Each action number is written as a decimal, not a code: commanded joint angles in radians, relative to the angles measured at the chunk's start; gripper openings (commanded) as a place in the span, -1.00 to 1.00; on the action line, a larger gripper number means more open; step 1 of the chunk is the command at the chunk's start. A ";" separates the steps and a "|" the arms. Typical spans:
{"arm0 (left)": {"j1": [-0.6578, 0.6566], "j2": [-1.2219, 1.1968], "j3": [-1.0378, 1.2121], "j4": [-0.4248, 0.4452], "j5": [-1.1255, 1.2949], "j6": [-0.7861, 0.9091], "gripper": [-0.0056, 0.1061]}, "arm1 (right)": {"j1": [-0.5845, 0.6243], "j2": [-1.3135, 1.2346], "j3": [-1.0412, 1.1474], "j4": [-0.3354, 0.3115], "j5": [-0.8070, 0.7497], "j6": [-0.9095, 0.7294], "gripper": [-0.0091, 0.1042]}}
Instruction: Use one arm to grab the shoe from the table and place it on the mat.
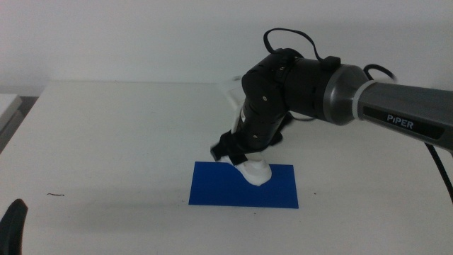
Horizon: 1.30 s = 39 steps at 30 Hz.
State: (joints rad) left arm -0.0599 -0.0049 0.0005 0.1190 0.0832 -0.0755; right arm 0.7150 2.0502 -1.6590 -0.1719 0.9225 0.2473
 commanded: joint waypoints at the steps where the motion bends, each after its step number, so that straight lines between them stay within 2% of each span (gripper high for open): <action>1: 0.003 0.005 0.000 -0.002 -0.012 -0.002 0.78 | 0.007 -0.002 -0.007 0.002 -0.026 -0.384 -0.46; 3: 0.003 0.005 0.000 -0.002 -0.012 -0.002 0.78 | 0.007 0.007 -0.007 0.030 -0.026 -0.659 -0.54; 6: 0.003 0.005 0.000 -0.002 -0.012 -0.002 0.78 | 0.007 0.022 -0.007 0.046 -0.026 -0.818 -0.62; 9: 0.003 0.005 0.000 -0.002 -0.012 -0.002 0.78 | 0.003 0.046 -0.007 0.039 -0.028 -0.831 -0.67; 24: 0.003 0.005 0.000 -0.002 -0.012 -0.002 0.78 | -0.003 0.113 -0.007 0.044 -0.026 -0.850 -0.68; 32: 0.003 0.005 0.000 -0.002 -0.012 -0.002 0.78 | -0.005 0.103 -0.007 0.049 -0.006 -0.957 -0.85; 39: 0.003 0.005 0.000 -0.002 -0.012 -0.002 0.78 | -0.019 0.097 -0.007 0.129 0.012 -1.079 -0.88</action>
State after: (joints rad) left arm -0.0599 -0.0049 0.0005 0.1190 0.0832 -0.0755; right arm 0.7058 2.1511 -1.6673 -0.0561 0.9056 -0.7966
